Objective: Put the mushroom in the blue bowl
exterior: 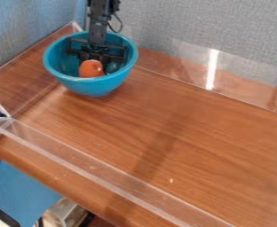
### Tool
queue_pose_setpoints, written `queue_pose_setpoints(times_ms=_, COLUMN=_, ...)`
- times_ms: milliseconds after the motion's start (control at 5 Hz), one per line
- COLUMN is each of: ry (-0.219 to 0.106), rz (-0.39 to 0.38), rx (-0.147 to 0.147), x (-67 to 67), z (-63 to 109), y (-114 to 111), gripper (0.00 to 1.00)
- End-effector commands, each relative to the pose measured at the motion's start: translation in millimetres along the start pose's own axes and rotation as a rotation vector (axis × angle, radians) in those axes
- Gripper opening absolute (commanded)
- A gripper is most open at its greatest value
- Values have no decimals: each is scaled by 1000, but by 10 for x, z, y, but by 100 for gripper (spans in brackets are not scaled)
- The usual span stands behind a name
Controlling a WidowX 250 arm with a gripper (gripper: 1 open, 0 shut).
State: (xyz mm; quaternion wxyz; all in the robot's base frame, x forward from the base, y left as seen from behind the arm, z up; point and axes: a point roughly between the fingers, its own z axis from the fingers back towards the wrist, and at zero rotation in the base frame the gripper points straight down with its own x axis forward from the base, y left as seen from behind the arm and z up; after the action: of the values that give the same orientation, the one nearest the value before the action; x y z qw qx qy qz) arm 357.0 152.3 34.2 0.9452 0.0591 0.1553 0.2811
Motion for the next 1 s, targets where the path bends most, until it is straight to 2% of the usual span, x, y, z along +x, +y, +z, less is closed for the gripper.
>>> queue_pose_setpoints(times_ms=0, ry=-50, rz=1, rx=-13, x=25, z=199, y=-46, gripper=0)
queue_pose_setpoints(times_ms=200, ry=-52, rz=-2, rx=-15, x=35, z=230, y=-98, gripper=0)
queue_pose_setpoints(times_ms=600, ry=-71, rz=-87, rx=1, x=95, z=284, y=-73, gripper=0)
queue_pose_setpoints(times_ms=800, ry=-74, rz=-103, rx=4, x=45, z=310, y=-39, gripper=0)
